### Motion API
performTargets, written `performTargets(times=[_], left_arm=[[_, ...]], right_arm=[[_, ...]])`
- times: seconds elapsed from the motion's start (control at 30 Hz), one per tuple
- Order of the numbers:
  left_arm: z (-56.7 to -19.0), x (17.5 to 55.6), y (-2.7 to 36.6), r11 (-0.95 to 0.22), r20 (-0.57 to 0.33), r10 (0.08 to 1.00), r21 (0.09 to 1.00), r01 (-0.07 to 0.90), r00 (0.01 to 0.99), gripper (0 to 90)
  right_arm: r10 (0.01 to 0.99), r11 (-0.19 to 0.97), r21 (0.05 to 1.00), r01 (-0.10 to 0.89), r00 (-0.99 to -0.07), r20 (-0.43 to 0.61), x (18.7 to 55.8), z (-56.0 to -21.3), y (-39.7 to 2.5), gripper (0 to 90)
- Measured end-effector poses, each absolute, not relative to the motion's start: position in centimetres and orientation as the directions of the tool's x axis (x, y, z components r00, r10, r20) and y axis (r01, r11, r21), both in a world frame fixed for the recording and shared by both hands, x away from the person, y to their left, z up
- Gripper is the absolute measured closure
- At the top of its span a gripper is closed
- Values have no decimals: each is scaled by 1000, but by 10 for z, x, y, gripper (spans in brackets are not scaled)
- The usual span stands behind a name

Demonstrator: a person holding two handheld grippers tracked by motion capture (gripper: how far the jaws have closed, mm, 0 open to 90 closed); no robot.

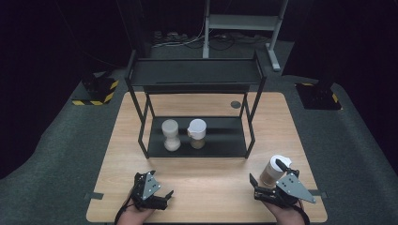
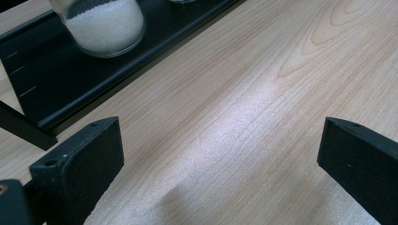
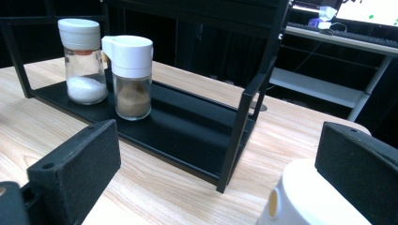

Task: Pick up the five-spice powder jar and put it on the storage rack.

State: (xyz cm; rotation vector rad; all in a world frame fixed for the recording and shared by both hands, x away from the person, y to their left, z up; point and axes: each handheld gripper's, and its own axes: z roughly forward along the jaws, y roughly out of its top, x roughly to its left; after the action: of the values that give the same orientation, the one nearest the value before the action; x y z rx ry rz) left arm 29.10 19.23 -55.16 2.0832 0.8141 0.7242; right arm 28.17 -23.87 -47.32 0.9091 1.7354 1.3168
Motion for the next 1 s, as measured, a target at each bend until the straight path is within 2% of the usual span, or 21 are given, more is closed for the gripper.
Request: performTargets(times=[1.0], left_arm=[[-552, 292, 192, -503, 216, 737, 808, 307, 641, 11]], right_arm=[[931, 188, 971, 145, -342, -129, 290, -481, -283, 0]])
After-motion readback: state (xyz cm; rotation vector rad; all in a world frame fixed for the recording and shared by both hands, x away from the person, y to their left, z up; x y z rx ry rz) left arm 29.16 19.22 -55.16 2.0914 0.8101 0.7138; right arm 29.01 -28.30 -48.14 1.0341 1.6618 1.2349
